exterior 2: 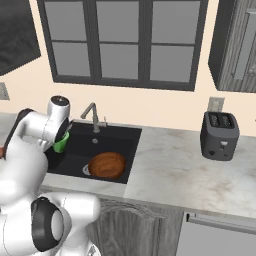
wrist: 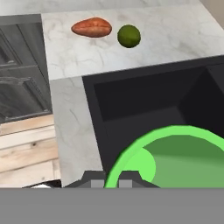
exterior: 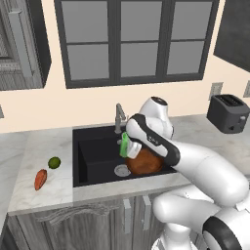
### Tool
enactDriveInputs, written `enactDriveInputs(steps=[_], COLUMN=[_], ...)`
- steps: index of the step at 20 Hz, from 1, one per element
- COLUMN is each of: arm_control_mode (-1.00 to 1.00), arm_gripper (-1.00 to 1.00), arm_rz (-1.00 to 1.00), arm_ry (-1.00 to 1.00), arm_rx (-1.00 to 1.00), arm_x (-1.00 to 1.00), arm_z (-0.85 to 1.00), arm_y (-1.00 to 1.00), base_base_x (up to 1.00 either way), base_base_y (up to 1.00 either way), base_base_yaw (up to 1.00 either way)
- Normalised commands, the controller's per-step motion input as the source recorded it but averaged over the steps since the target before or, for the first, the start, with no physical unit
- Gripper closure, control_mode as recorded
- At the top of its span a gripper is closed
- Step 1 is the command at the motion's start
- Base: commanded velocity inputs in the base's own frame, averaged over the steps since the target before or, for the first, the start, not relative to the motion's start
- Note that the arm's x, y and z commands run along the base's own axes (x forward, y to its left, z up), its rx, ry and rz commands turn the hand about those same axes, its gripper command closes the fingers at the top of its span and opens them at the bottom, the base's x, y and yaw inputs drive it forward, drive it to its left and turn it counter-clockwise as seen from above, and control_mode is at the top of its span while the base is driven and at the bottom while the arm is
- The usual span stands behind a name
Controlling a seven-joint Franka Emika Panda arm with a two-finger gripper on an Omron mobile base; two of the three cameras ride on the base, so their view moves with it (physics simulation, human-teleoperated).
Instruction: Remove the lime and sweet potato from the sink. Then move the bowl and cup from the counter to the sink for washing.
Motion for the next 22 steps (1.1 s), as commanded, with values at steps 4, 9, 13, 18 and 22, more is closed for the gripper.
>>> enactDriveInputs(steps=[4,9,13,18,22], arm_control_mode=[-1.0,-1.0,-1.0,-1.0,-1.0], arm_gripper=[1.0,1.0,1.0,1.0,1.0], arm_rz=[0.0,0.0,0.0,0.0,0.0], arm_ry=[0.03,0.05,0.08,0.06,0.01], arm_rx=[0.0,0.0,-0.04,-0.06,-0.1], arm_x=[0.18,0.23,0.27,0.28,0.27], arm_z=[-0.14,-0.14,-0.13,-0.13,-0.13], arm_y=[0.37,0.32,0.25,0.22,0.14], base_base_x=[0.0,0.0,0.0,0.0,0.0], base_base_y=[0.0,0.0,0.0,0.0,0.0], base_base_yaw=[0.0,0.0,0.0,0.0,0.0])
